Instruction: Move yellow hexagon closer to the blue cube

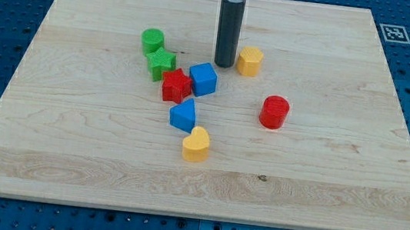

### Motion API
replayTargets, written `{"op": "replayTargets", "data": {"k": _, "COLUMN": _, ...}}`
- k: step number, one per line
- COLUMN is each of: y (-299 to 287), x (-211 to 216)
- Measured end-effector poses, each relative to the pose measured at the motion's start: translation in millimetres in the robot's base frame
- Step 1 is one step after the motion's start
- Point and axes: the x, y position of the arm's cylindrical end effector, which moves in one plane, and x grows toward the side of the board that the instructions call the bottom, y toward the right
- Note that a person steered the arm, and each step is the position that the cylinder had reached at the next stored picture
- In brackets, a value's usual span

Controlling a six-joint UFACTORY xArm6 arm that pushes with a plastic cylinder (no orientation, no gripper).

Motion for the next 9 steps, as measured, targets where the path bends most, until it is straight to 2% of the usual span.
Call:
{"op": "replayTargets", "data": {"k": 1, "y": 1.3, "x": -27.2}}
{"op": "replayTargets", "data": {"k": 2, "y": 20.5, "x": -35.0}}
{"op": "replayTargets", "data": {"k": 4, "y": 62.0, "x": -29.3}}
{"op": "replayTargets", "data": {"k": 7, "y": 73.9, "x": 23.5}}
{"op": "replayTargets", "data": {"k": 9, "y": 99.2, "x": -5.1}}
